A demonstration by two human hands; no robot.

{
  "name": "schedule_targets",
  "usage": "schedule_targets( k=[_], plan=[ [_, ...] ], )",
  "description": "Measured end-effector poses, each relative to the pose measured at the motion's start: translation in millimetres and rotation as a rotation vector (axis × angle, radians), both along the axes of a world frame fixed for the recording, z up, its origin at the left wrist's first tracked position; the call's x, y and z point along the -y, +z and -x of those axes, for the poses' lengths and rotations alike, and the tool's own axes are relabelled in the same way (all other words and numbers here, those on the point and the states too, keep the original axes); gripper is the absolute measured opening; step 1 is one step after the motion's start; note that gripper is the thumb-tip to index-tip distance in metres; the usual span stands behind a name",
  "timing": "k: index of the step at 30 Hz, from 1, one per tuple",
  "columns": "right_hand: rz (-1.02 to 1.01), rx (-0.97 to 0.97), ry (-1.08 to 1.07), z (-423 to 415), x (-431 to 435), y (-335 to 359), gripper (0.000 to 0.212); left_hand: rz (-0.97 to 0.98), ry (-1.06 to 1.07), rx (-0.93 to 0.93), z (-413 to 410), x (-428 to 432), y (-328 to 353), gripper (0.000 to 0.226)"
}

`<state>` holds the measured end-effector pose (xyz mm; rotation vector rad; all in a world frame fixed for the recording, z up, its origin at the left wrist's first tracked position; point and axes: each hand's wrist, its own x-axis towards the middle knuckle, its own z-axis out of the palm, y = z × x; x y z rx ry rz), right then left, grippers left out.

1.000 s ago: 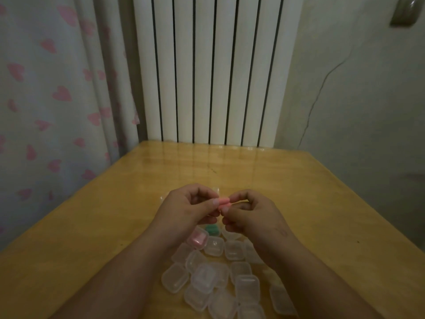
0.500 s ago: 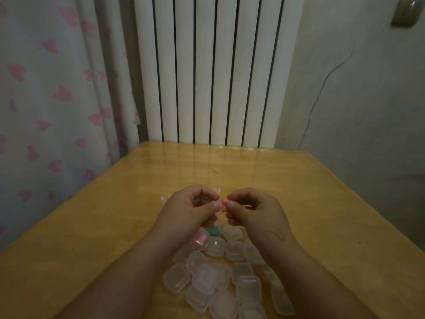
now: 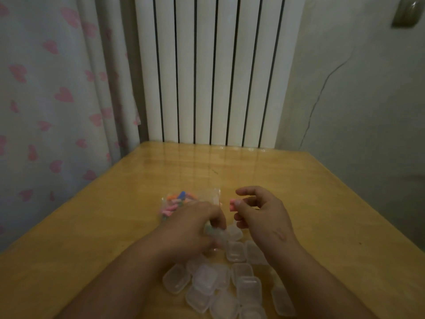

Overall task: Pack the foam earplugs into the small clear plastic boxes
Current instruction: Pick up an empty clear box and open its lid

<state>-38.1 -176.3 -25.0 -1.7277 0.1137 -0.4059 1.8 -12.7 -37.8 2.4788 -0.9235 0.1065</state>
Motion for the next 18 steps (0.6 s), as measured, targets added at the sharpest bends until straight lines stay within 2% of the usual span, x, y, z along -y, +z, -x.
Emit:
schedule_targets(
  k=[3, 7, 12, 18],
  plan=[
    [0.03, -0.008, -0.012, -1.2, 2.6, 0.3, 0.007, 0.349, 0.105, -0.155, 3.6, 0.1, 5.2, 0.028],
    [0.02, -0.061, 0.063, -0.8, 4.0, 1.3, 0.006, 0.652, 0.109, -0.269, 2.9, -0.1, 8.9, 0.032],
    [-0.023, -0.066, 0.21, 0.0, 2.2, 1.8, 0.009, 0.773, 0.015, -0.273, 4.0, 2.1, 7.5, 0.023],
    [-0.062, -0.041, 0.22, 0.7, 4.4, 2.6, 0.013, 0.849, 0.041, -0.353, 3.9, 2.9, 9.3, 0.052]
  ],
)
